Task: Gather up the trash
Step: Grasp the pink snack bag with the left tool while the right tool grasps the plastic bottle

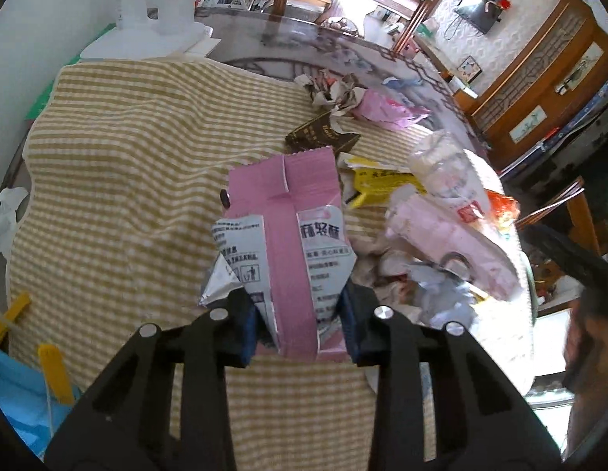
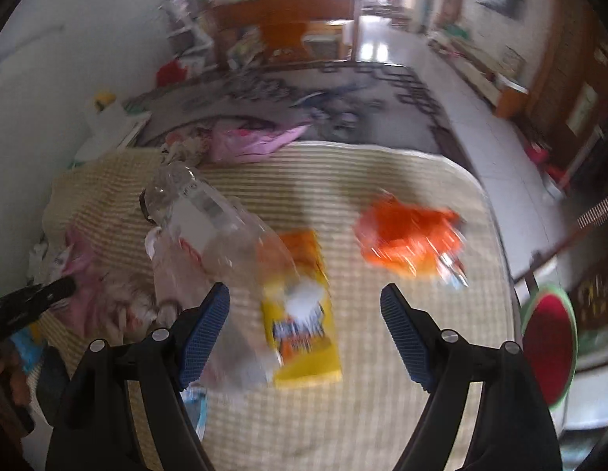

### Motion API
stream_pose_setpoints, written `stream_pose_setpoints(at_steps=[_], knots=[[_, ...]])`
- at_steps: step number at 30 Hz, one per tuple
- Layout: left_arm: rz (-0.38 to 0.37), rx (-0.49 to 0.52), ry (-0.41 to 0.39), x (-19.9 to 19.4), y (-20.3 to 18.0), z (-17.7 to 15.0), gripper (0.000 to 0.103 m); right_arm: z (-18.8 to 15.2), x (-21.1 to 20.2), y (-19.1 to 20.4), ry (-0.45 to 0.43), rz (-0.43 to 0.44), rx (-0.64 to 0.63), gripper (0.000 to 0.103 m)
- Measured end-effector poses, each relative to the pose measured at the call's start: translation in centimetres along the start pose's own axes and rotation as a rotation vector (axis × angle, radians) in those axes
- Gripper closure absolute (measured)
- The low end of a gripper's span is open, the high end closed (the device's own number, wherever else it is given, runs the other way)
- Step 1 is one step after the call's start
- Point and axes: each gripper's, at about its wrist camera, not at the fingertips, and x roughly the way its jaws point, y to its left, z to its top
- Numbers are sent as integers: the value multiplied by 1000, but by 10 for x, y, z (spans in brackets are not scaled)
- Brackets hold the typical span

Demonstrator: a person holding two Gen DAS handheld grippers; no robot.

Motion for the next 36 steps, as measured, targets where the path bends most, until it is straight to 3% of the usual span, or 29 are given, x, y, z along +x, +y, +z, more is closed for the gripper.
stream_pose_setpoints(at_steps=[7,10,11,12,19,21,24,26,32,33,35,36], knots=[[-83,-1,26,-10,-8,-9,70,15,55,14,123,126,-36,19],[-103,-3,43,-12,-9,-14,70,13,57,8,133,215,32,42],[-104,-2,49,-11,-9,-15,70,11,58,8,145,225,30,59],[-103,-3,60,-8,-9,-16,70,11,58,9,149,228,27,61],[-98,-42,109,11,-2,-17,68,-8,36,11,147,240,53,62],[-94,-49,114,16,-1,-18,62,-16,25,6,134,260,91,62],[-71,-79,124,24,2,-19,37,-24,10,0,105,268,139,62],[-65,-104,131,28,5,-20,34,-29,3,-4,93,264,168,62],[-64,-82,132,36,4,-24,37,-44,4,-1,149,287,200,60],[-65,-82,131,38,4,-25,41,-45,4,1,149,284,194,56],[-84,-83,126,36,2,-22,62,-42,1,4,129,274,191,41],[-69,-73,113,32,0,-21,63,-40,-1,4,117,276,197,36]])
